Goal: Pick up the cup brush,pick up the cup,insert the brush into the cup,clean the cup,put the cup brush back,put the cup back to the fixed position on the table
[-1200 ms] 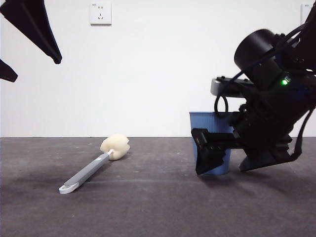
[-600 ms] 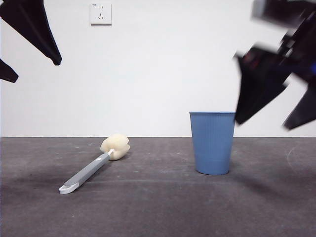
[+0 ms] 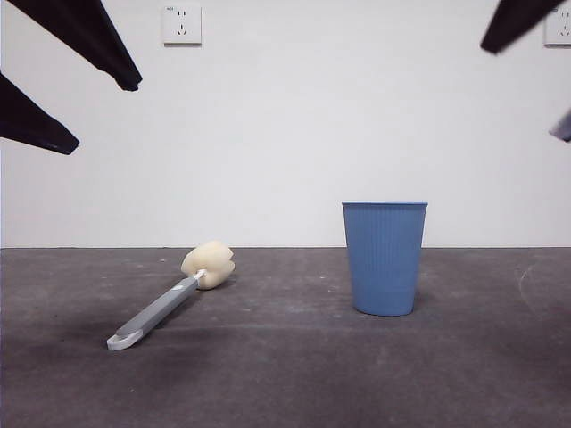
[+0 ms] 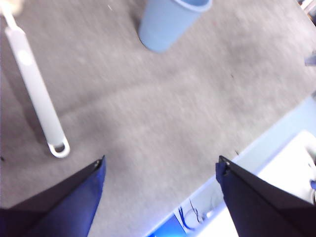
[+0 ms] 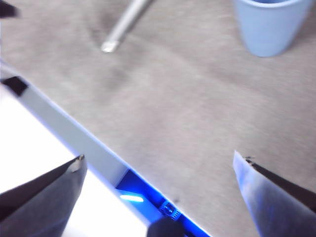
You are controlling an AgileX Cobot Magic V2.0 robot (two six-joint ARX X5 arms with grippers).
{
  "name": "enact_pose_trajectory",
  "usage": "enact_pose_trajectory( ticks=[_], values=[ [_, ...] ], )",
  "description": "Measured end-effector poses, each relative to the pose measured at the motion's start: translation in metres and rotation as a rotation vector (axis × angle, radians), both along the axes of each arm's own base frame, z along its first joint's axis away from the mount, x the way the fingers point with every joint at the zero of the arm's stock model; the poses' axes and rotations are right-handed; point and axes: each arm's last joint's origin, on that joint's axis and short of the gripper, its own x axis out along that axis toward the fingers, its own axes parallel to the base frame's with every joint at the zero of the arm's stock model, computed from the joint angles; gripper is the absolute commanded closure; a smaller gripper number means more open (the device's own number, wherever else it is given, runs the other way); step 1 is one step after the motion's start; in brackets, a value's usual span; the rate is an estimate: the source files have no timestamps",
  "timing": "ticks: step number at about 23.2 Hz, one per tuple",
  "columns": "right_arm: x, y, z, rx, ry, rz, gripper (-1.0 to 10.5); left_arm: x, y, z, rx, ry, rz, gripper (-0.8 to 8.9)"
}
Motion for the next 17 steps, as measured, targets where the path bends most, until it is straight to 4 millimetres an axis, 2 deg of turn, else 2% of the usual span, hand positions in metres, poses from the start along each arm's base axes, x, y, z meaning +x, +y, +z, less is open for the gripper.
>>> enact_pose_trajectory(
  ticks=[4,6,8,11,13,17],
  values=[
    [0.0,0.0001,0.0035,0.005,-0.012,0.008,4.5,-0.0007,0.0004,-0.001,0.009,0.008,-0.005,4.47],
    [0.0,0.0001,0.0035,0.005,-0.012,0.008,4.7,-0.0007,0.0004,-0.001,0.012,0.003,-0.01,5.24],
    [0.0,0.0001,0.0034,0.005,-0.012,0.008,5.9,-0.0007,0.0004,-0.001,0.014,0.001,-0.012,6.13],
    [0.0,0.0001,0.0035,0.005,-0.012,0.008,8.3,-0.0007,0.0004,-0.001,0.015,0.0,-0.013,7.4],
    [-0.0001,0.0001,0.0035,0.005,-0.012,0.008,9.3,-0.0007,0.0004,-0.001,0.015,0.0,-0.013,8.16],
    [0.0,0.0001,0.0034,0.004,-0.011,0.008,9.6,-0.0007,0.0004,-0.001,0.018,-0.004,-0.017,8.22]
  ],
)
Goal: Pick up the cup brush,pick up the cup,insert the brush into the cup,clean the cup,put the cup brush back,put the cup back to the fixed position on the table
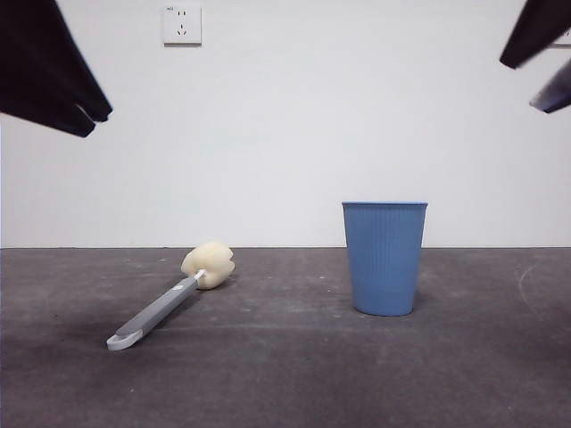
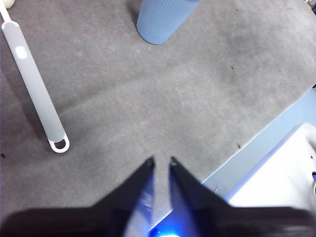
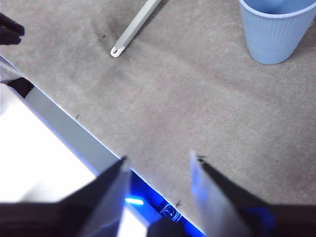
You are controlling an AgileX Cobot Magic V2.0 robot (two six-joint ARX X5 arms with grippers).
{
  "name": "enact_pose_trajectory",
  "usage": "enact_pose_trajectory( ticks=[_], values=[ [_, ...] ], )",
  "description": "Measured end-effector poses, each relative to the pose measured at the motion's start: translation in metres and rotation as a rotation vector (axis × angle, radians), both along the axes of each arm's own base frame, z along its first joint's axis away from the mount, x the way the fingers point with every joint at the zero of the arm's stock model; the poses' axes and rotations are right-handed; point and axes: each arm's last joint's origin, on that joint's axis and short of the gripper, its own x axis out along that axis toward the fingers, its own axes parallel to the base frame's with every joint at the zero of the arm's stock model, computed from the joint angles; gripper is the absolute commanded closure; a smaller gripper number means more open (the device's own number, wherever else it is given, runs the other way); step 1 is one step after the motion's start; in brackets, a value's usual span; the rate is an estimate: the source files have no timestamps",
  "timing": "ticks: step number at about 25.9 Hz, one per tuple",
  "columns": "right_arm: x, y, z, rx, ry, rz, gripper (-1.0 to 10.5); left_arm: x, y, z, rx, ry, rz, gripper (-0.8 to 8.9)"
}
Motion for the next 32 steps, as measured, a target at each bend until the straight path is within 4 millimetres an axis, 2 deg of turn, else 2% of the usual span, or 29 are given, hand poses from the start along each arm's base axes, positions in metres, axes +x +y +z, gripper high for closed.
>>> enact_pose_trajectory(
  ticks=[28,32],
  values=[
    [0.0,-0.0001,-0.0001,-0.002,-0.002,0.002,9.4,0.0001,0.0001,0.0,0.015,-0.02,-0.014,8.17],
    [-0.0001,-0.0001,0.0,-0.002,-0.002,0.002,9.4,0.0014,0.0025,0.0002,0.086,-0.088,0.028,8.17]
  ],
)
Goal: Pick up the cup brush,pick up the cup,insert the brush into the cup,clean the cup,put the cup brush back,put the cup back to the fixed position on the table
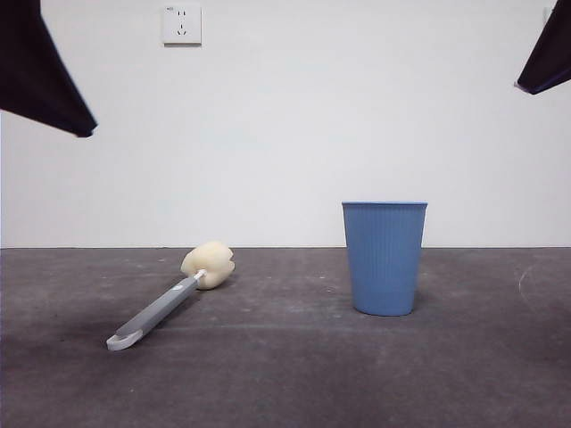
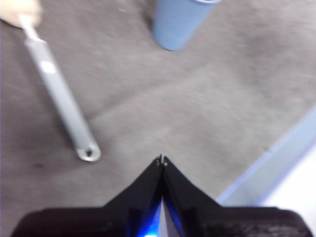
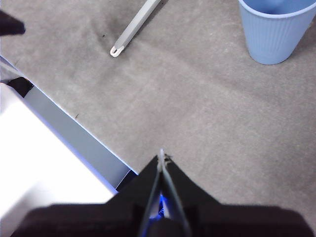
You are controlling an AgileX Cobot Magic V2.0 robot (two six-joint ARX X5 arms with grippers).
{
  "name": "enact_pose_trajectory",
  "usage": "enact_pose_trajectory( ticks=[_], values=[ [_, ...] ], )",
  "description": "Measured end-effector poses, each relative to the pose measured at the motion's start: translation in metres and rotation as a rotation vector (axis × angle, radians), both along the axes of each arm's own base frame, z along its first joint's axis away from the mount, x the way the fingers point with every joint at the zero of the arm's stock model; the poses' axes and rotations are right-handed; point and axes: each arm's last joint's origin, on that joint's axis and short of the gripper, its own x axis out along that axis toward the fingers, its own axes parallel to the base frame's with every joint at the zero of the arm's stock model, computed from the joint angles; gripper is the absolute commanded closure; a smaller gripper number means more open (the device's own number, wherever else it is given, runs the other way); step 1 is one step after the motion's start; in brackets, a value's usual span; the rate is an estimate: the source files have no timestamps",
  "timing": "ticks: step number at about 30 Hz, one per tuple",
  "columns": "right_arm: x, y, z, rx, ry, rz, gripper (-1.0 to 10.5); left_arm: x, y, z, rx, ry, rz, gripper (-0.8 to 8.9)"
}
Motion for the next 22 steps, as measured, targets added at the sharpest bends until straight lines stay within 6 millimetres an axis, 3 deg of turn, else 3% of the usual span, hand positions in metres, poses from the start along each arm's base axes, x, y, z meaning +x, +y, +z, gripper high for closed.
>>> enact_pose_trajectory(
  ticks=[5,8,13,18,22],
  values=[
    [0.0,0.0,0.0,0.0,0.0,0.0,9.4,0.001,0.008,0.01,0.085,-0.192,0.062,8.17],
    [0.0,0.0,0.0,0.0,0.0,0.0,9.4,0.003,0.019,0.029,0.069,-0.412,0.085,8.17],
    [0.0,0.0,0.0,0.0,0.0,0.0,9.4,0.003,0.052,0.063,0.074,-0.766,0.271,8.17],
    [0.0,0.0,0.0,0.0,0.001,0.0,9.4,-0.008,0.08,0.074,0.135,-0.88,0.423,8.17],
    [0.0,0.0,0.0,0.0,0.0,0.0,9.4,-0.016,0.09,0.069,0.182,-0.911,0.495,8.17]
  ],
)
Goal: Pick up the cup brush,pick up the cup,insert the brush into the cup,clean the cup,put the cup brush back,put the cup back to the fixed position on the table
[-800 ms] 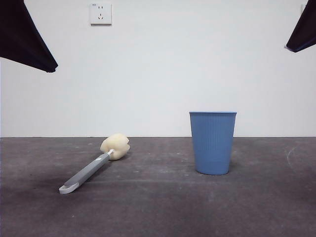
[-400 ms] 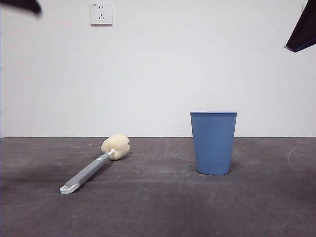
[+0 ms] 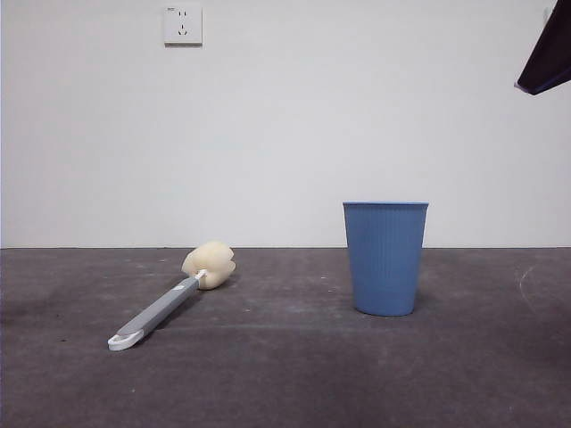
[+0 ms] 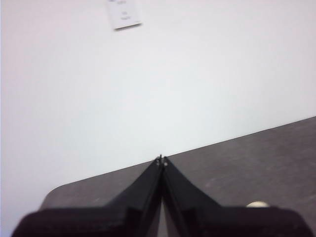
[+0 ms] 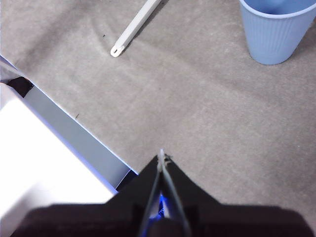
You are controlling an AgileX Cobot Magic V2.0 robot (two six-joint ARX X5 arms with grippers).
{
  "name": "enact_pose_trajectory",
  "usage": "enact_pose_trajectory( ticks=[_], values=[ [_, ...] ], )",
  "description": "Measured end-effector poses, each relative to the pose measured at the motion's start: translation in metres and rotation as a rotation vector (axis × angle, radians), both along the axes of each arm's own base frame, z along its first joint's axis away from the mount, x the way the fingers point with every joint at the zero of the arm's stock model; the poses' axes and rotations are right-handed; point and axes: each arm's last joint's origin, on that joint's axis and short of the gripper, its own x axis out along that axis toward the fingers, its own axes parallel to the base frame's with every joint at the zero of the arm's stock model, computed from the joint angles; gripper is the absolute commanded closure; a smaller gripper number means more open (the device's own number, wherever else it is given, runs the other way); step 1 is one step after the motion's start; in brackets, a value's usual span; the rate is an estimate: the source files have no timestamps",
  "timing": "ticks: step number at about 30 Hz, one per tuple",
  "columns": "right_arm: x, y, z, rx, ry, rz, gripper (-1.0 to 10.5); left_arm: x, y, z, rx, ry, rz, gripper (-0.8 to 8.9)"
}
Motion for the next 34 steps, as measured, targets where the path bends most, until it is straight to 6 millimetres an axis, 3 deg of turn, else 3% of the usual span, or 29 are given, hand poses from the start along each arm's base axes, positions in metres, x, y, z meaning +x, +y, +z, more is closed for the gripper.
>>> enact_pose_trajectory(
  ticks=[4,15,18,26,34],
  values=[
    [0.0,0.0,0.0,0.0,0.0,0.0,9.4,-0.001,0.004,-0.027,0.008,0.031,0.038,8.17],
    [0.0,0.0,0.0,0.0,0.0,0.0,9.4,-0.001,0.006,-0.136,-0.064,0.12,0.052,8.17],
    [0.0,0.0,0.0,0.0,0.0,0.0,9.4,-0.004,0.006,-0.157,-0.099,0.137,0.052,8.17],
    [0.0,0.0,0.0,0.0,0.0,-0.001,9.4,-0.012,0.006,-0.175,-0.17,0.271,0.066,8.17],
    [0.0,0.0,0.0,0.0,0.0,0.0,9.4,-0.012,0.006,-0.174,-0.203,0.261,0.067,8.17]
  ],
)
